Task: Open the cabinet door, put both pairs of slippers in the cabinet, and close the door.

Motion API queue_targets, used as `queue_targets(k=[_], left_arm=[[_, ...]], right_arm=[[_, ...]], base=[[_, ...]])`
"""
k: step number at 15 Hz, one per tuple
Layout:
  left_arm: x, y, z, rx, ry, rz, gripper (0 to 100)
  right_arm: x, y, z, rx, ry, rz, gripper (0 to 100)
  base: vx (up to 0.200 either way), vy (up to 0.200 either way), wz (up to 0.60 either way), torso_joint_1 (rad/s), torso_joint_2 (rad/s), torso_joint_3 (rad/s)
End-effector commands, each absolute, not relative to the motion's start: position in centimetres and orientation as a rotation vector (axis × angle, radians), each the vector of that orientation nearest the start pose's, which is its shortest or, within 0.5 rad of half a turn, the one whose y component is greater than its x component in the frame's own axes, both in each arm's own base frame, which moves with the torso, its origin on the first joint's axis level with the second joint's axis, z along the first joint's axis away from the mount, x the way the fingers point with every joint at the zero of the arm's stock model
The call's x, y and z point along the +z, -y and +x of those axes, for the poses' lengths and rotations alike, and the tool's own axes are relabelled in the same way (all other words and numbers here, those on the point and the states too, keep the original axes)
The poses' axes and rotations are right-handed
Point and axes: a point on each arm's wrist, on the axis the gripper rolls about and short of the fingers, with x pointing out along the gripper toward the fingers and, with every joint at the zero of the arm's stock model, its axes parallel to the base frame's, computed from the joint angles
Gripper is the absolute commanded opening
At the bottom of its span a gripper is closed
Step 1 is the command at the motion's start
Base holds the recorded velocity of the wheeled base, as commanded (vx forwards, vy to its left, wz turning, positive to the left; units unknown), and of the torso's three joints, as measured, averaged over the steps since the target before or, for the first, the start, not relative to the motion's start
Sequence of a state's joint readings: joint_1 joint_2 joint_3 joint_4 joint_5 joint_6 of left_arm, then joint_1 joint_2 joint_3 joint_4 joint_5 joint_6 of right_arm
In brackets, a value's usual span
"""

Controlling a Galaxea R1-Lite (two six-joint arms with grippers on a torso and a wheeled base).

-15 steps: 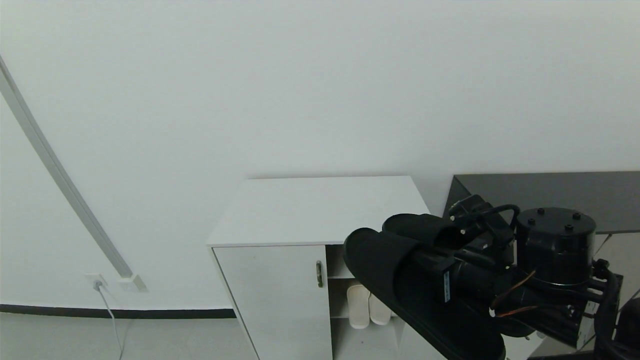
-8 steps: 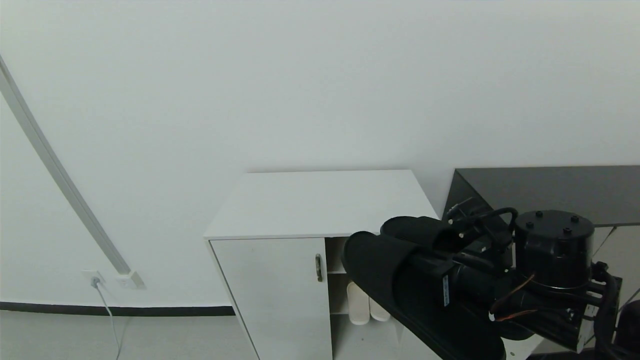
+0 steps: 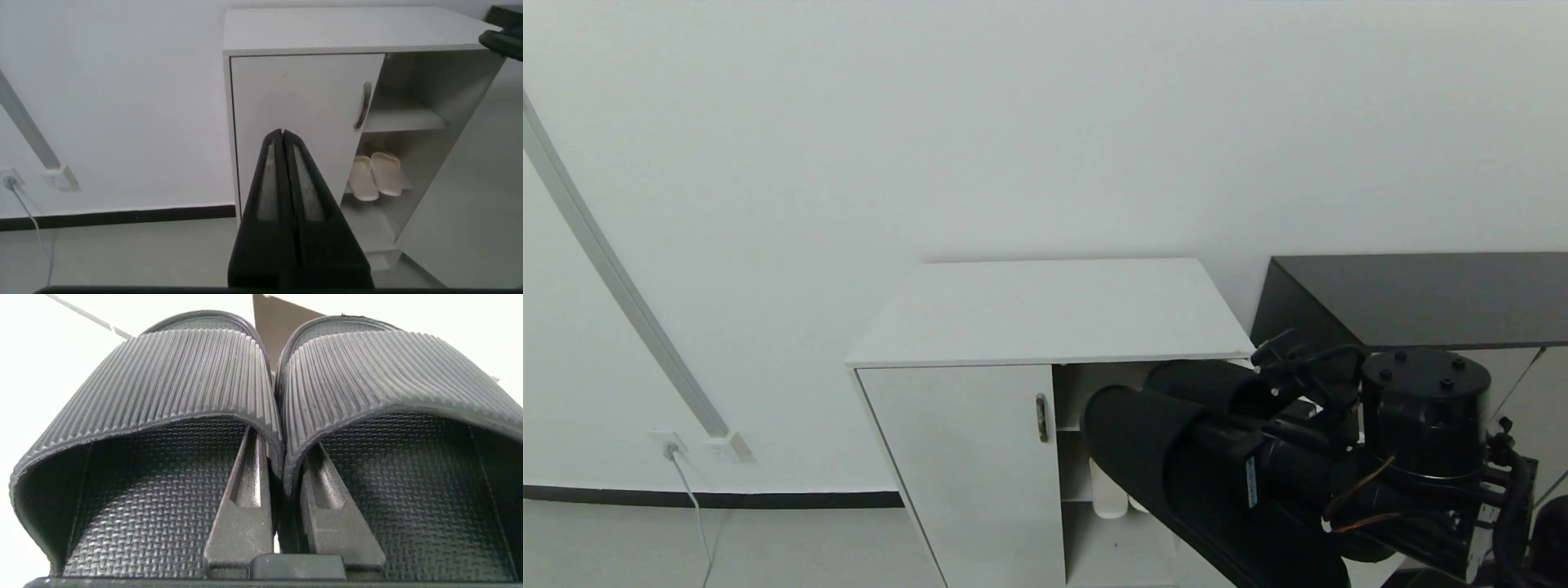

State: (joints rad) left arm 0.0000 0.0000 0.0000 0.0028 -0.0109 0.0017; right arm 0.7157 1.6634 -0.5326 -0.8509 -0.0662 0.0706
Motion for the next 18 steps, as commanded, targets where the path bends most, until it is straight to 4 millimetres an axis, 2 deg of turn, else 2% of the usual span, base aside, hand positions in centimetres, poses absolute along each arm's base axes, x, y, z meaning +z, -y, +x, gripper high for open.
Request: queue_targets(k=[1, 18], left_arm=[[7.5, 0.0, -2.3, -0.011, -0.003, 0.002, 0], [7.5, 0.0, -2.3, -0.011, -0.003, 0.002, 0]], right_arm=[[14.4, -17.6, 20.4, 0.636, -0.288, -0.042, 0], [13.2, -18.2, 20.8, 0.645, -0.279, -0.061, 0]], base=[[0.000, 0.000, 0.00, -0.178, 0.41, 0.242], [0.000, 0.000, 0.00, -0.200, 0.52, 0.318]])
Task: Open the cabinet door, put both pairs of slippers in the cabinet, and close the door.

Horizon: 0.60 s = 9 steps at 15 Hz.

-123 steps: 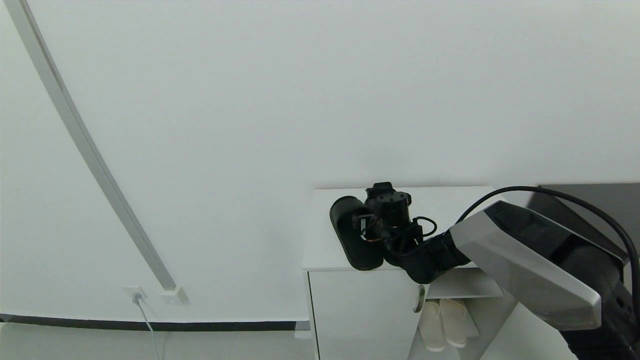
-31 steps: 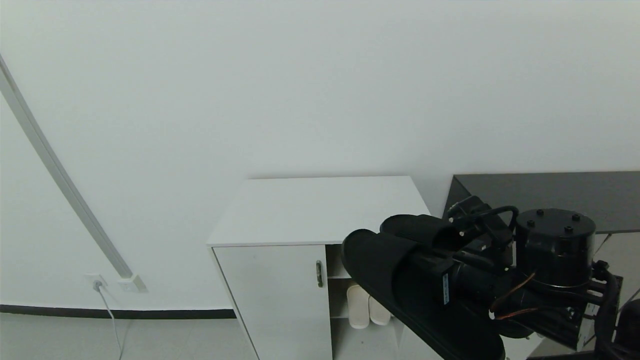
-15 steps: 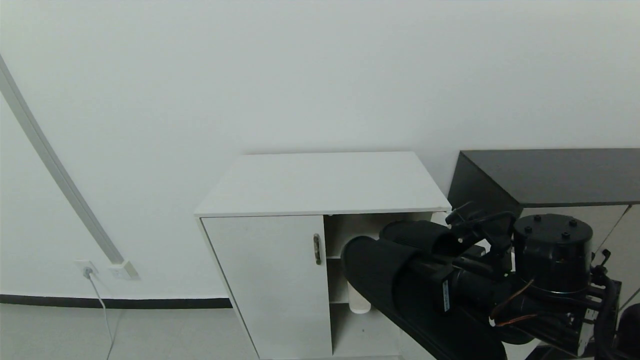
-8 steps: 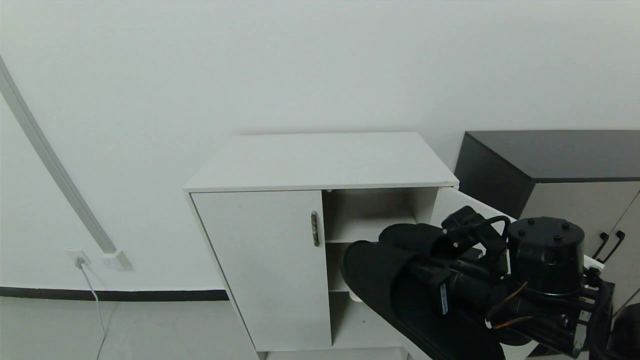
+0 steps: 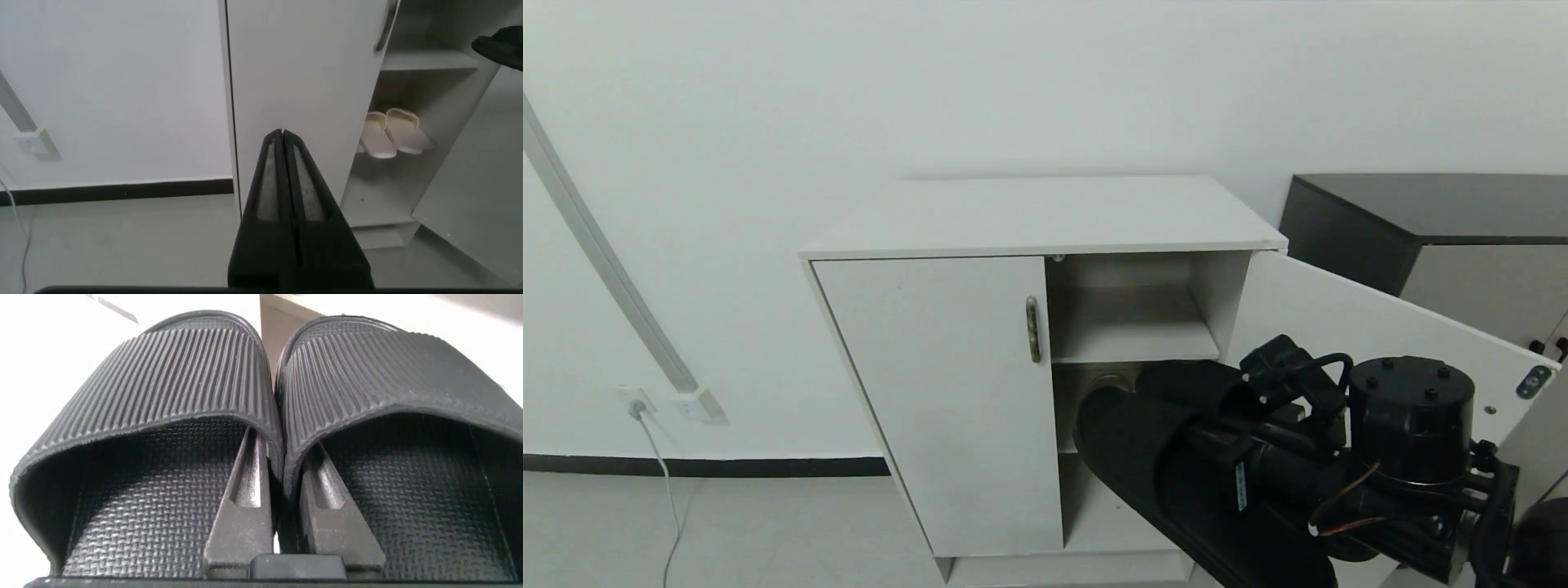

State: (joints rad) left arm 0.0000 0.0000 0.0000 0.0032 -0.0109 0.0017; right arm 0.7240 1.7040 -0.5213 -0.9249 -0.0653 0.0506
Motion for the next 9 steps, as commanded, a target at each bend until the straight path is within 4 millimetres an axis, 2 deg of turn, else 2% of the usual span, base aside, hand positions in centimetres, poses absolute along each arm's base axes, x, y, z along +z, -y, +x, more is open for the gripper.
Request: queue_targets(k=[1, 9], left_arm=[[7.52, 0.02, -2.28, -0.011, -0.003, 0.002, 0], [7.52, 0.02, -2.28, -0.011, -0.003, 0.002, 0]], right_arm=[[13.02, -18.21, 20.82, 0.645, -0.274, -0.059, 0], [12.89, -18.28, 20.96, 0.644, -0.272, -0.056, 0]], base=[[0.000, 0.000, 0.00, -0.139, 0.50, 0.330], [0.000, 0.000, 0.00, -0.098, 0.46, 0.352]])
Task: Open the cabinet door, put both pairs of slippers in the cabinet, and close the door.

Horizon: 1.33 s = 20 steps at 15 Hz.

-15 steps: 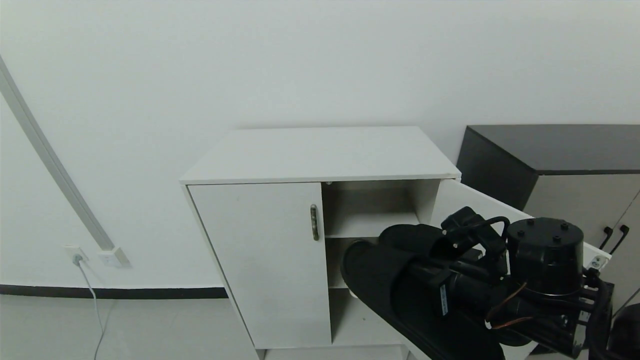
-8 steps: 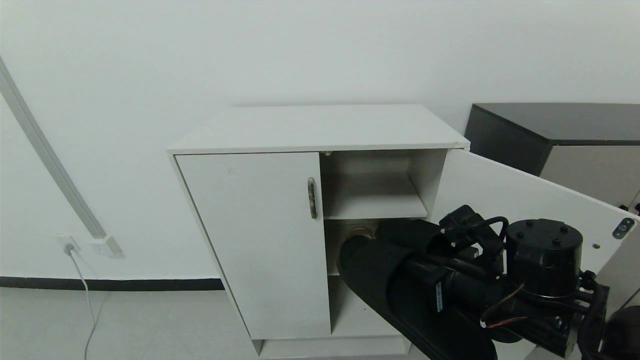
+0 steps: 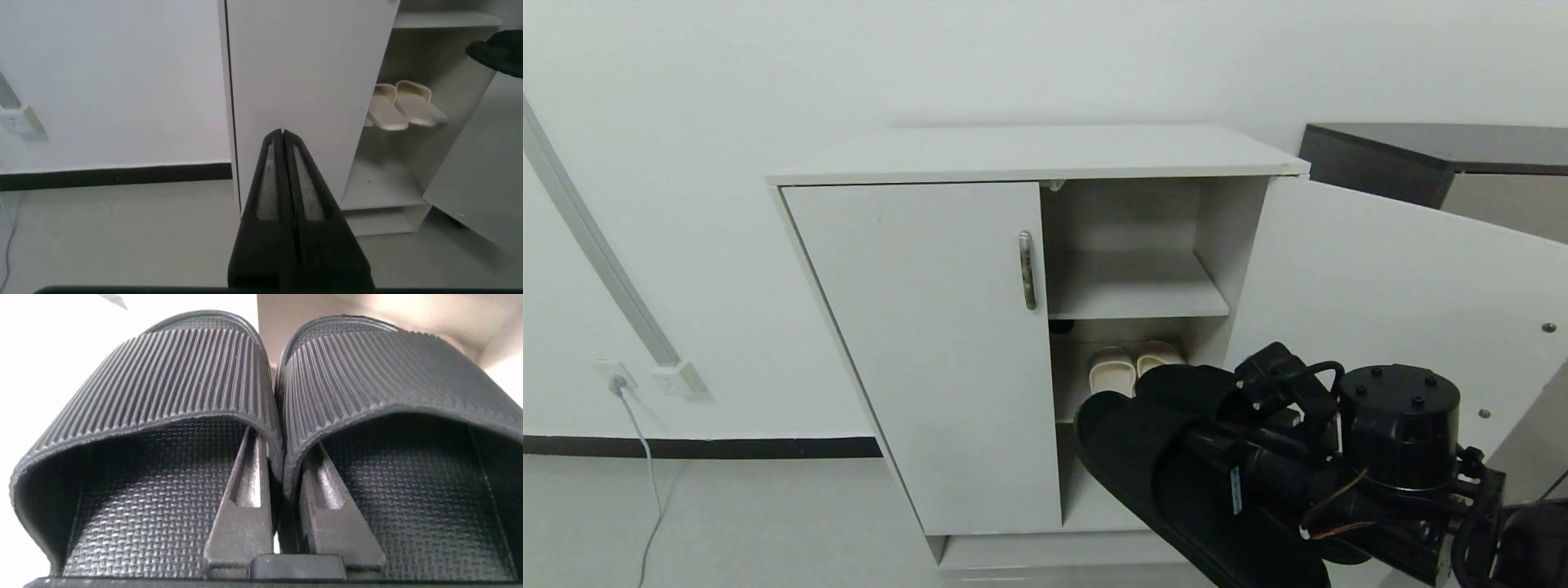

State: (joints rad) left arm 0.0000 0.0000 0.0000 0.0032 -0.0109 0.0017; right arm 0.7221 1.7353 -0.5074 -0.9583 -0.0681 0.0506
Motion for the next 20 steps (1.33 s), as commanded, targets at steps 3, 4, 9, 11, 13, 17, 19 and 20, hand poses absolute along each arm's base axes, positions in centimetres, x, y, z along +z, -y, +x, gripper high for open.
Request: queue_targets(k=[3, 4, 9, 11, 13, 17, 19, 20], left_arm=[[7.52, 0.02, -2.27, -0.011, -0.005, 0.002, 0], [7.52, 0.02, -2.27, -0.011, -0.005, 0.002, 0], [7.52, 0.02, -2.28, -0.011, -0.003, 0.002, 0], [7.52, 0.02, -2.28, -0.011, -0.003, 0.002, 0], [7.52, 0.02, -2.28, -0.011, -0.003, 0.002, 0], [7.52, 0.02, -2.27, -0.011, -0.005, 0.002, 0], [7.52, 0.02, -2.28, -0.011, -0.003, 0.002, 0], [7.52, 0.02, -2.28, -0.011, -0.003, 0.002, 0]], right_arm=[[12.77, -18.28, 20.98, 0.642, -0.276, -0.058, 0], [12.70, -18.25, 20.94, 0.642, -0.278, -0.061, 0], [12.64, -18.19, 20.86, 0.643, -0.281, -0.062, 0], [12.64, -18.17, 20.84, 0.644, -0.277, -0.060, 0], [12.62, -18.18, 20.86, 0.644, -0.270, -0.057, 0], [12.57, -18.15, 20.82, 0.643, -0.271, -0.058, 0], [12.51, -18.17, 20.83, 0.647, -0.275, -0.059, 0], [12.49, -18.15, 20.81, 0.647, -0.275, -0.059, 0]], base=[[0.000, 0.000, 0.00, -0.019, 0.41, 0.382], [0.000, 0.000, 0.00, 0.002, 0.12, 0.090], [0.000, 0.000, 0.00, 0.000, 0.00, 0.000], [0.000, 0.000, 0.00, 0.000, 0.00, 0.000], [0.000, 0.000, 0.00, 0.000, 0.00, 0.000], [0.000, 0.000, 0.00, -0.006, 0.10, 0.071], [0.000, 0.000, 0.00, 0.000, 0.10, 0.054], [0.000, 0.000, 0.00, 0.000, 0.00, 0.000]])
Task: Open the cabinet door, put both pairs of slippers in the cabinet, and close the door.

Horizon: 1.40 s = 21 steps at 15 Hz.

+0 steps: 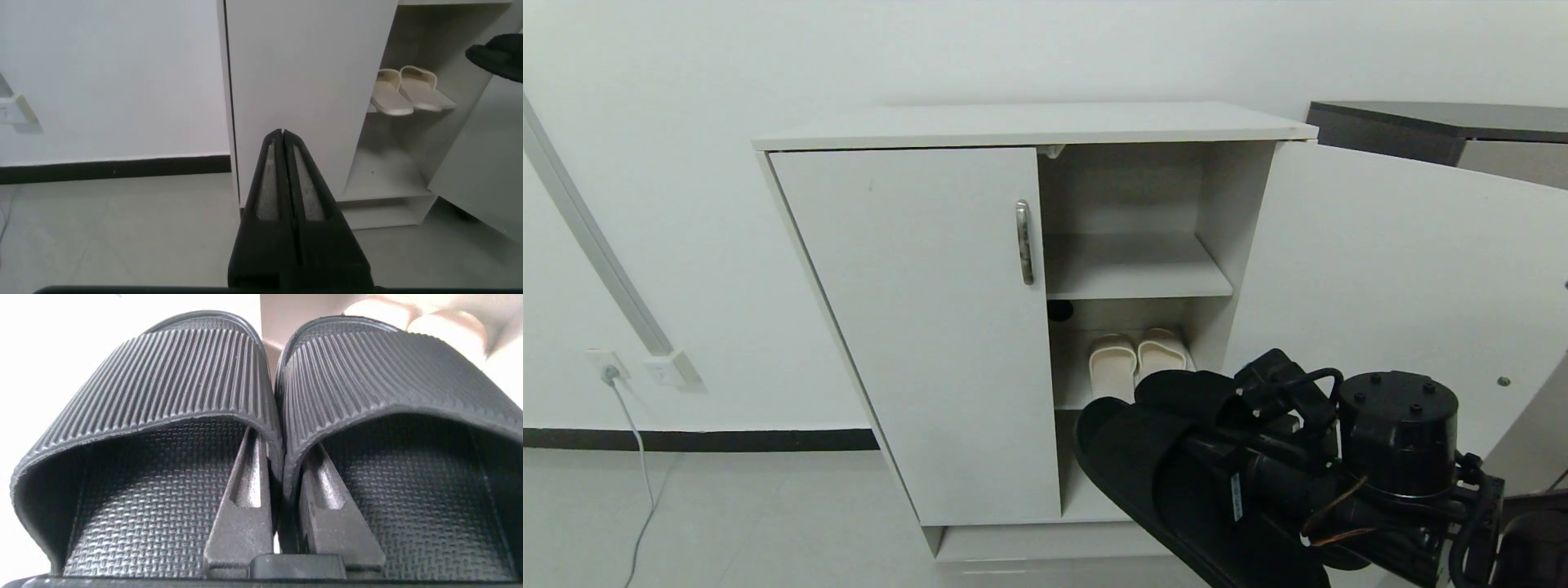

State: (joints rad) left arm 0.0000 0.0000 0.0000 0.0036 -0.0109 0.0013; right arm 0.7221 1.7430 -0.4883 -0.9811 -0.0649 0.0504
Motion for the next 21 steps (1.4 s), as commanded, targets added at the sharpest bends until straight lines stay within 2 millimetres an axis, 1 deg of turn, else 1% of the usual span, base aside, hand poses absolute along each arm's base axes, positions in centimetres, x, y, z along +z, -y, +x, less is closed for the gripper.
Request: queue_targets(k=[1, 6, 7, 8, 12, 14, 15, 17, 18, 21], left_arm=[[7.5, 0.0, -2.3, -0.011, -0.003, 0.002, 0], [7.5, 0.0, -2.3, -0.011, -0.003, 0.000, 0], [7.5, 0.0, -2.3, -0.011, -0.003, 0.000, 0], [7.5, 0.0, -2.3, -0.011, -0.005, 0.000, 0], [7.5, 0.0, -2.3, -0.011, -0.003, 0.000, 0], [7.5, 0.0, -2.3, -0.011, -0.003, 0.002, 0], [7.5, 0.0, -2.3, -0.011, -0.003, 0.002, 0], [7.5, 0.0, -2.3, -0.011, -0.003, 0.002, 0], [7.5, 0.0, -2.3, -0.011, -0.003, 0.002, 0], [7.5, 0.0, -2.3, -0.011, -0.005, 0.002, 0]], right_arm=[[12.5, -18.2, 20.8, 0.647, -0.273, -0.058, 0], [12.5, -18.3, 20.8, 0.654, -0.276, -0.059, 0], [12.4, -18.2, 20.7, 0.656, -0.279, -0.060, 0], [12.4, -18.2, 20.7, 0.656, -0.280, -0.062, 0], [11.9, -18.5, 20.9, 0.659, -0.282, -0.063, 0], [11.2, -19.3, 21.6, 0.654, -0.268, -0.060, 0], [10.9, -20.2, 22.0, 0.628, -0.211, -0.043, 0], [10.5, -21.6, 22.2, 0.575, -0.189, -0.047, 0], [10.1, -22.9, 22.2, 0.506, -0.203, -0.066, 0], [9.9, -25.0, 23.7, 0.363, -0.246, -0.028, 0]], base=[[0.000, 0.000, 0.00, 0.000, 0.00, 0.000], [0.000, 0.000, 0.00, 0.000, 0.00, 0.000], [0.000, 0.000, -0.60, 0.002, 0.00, 0.002], [0.000, 0.000, 0.00, 0.000, 0.00, 0.000], [0.000, 0.000, 0.00, 0.000, 0.00, 0.000], [0.000, 0.000, 0.00, 0.000, 0.00, 0.000], [0.000, 0.000, 0.00, 0.000, 0.00, 0.000], [0.000, 0.000, 0.00, 0.000, 0.00, 0.000], [0.000, 0.000, 0.00, 0.000, 0.00, 0.000], [0.000, 0.000, 0.00, 0.000, 0.00, 0.000]])
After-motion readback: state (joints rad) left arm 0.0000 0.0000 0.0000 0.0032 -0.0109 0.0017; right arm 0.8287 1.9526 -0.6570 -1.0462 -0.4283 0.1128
